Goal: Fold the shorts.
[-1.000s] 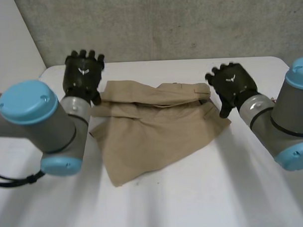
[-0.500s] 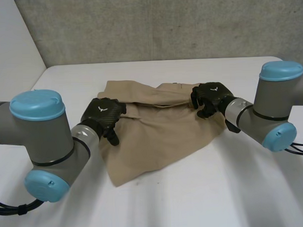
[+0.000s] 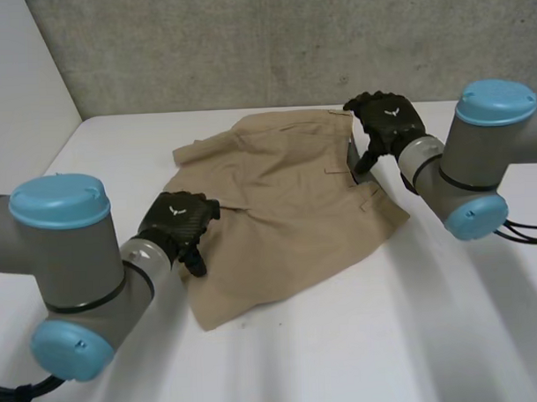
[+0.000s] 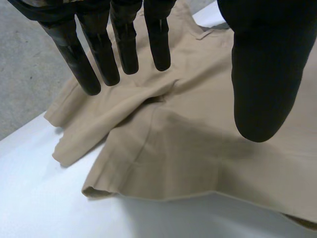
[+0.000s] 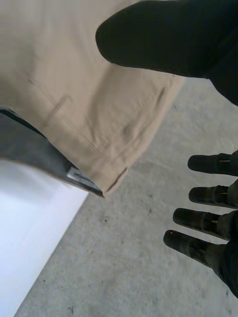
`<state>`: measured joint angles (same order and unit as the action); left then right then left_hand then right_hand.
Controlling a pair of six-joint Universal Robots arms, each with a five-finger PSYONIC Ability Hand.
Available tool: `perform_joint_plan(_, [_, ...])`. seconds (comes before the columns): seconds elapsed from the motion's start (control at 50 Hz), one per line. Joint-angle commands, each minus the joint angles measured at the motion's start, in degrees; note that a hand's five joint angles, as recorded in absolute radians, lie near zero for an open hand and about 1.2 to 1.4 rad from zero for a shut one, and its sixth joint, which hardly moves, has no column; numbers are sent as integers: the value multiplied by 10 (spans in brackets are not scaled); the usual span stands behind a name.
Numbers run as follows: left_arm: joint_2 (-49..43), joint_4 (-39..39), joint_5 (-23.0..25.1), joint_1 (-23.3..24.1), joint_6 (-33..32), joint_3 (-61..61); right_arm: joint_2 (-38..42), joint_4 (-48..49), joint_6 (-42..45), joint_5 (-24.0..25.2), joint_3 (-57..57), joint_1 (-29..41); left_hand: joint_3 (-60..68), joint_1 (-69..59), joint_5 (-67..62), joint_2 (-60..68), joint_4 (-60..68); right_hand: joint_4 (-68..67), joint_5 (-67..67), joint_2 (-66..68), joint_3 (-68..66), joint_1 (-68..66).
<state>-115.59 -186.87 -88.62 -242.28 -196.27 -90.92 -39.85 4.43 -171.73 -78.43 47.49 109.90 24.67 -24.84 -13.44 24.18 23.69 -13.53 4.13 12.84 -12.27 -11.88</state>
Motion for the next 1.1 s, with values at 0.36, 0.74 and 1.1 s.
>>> perform_joint_plan(0.36, [65, 56, -117, 113, 127, -113, -182, 8, 339, 155, 386, -91, 42, -40, -54, 47, 52, -183, 176, 189, -195, -199])
perform_joint_plan(0.74, [-21, 7, -140, 113, 129, -75, -88, 76, 341, 151, 322, -87, 109, -108, -122, 114, 119, -250, 244, 257, -262, -266])
perform_joint_plan(1.1, [-53, -48, -156, 108, 125, -33, -32, 77, 352, 146, 239, -85, 491, -489, -503, 496, 501, -287, 281, 294, -299, -303])
